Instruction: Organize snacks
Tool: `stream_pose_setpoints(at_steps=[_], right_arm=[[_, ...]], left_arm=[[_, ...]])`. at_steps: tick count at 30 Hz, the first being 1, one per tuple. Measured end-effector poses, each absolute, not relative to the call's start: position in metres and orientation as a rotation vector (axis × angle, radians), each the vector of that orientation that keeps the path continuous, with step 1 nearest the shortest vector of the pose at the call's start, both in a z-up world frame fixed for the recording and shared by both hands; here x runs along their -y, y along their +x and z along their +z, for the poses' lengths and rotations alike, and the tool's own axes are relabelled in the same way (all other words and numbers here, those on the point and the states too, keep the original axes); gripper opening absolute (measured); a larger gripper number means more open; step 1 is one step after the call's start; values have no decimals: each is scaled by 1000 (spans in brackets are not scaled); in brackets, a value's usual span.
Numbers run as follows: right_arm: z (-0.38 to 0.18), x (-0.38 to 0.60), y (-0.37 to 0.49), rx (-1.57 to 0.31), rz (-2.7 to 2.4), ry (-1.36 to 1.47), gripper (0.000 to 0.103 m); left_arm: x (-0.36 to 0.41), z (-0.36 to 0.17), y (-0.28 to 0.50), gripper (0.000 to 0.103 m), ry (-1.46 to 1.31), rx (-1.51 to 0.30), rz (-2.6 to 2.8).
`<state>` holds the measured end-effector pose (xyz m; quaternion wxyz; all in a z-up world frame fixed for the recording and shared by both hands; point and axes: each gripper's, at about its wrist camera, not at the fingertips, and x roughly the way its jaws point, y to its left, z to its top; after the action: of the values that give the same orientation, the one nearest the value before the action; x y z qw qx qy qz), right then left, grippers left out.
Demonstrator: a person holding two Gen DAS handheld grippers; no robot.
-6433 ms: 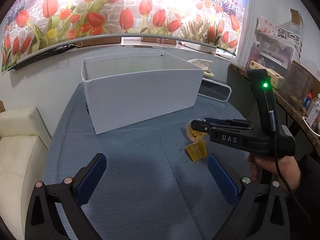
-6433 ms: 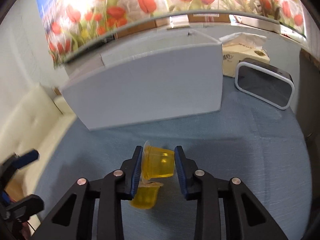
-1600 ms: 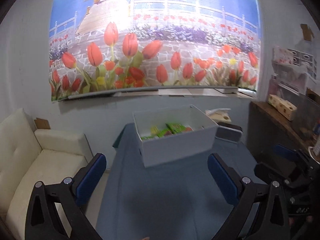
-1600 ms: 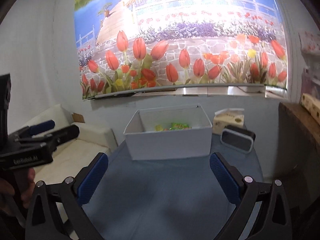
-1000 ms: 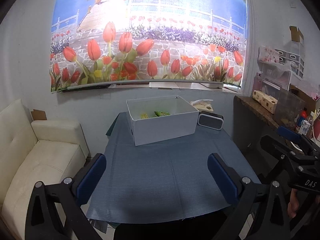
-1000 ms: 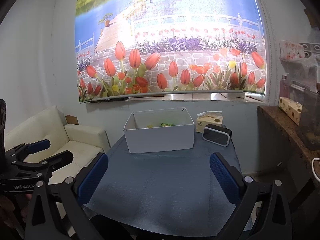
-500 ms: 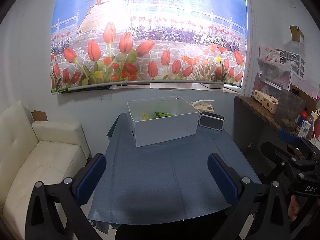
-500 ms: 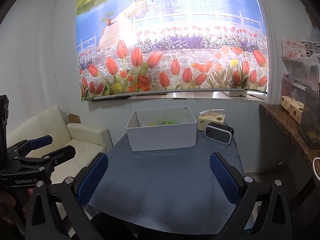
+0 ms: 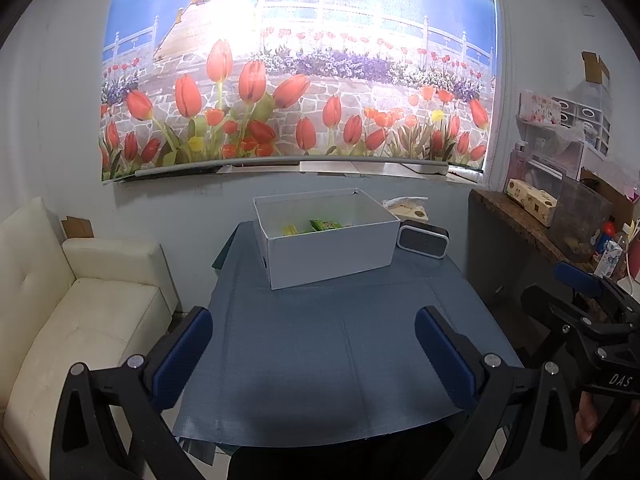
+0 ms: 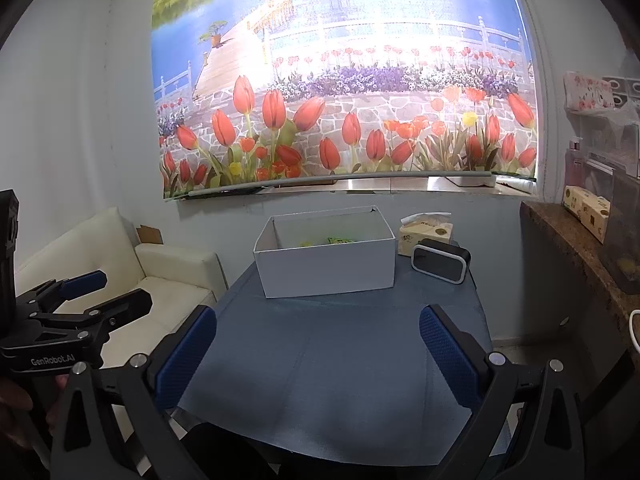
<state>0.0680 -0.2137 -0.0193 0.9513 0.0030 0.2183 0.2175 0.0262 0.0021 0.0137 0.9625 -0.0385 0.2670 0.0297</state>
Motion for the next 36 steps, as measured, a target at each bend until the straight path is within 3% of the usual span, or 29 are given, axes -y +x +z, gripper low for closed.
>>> stream_pose_setpoints(at_steps=[36], right_arm=[[-19,211,65,-444,463,0,103]], left_arm=[[-1,12,27,103,-70,-539,52]])
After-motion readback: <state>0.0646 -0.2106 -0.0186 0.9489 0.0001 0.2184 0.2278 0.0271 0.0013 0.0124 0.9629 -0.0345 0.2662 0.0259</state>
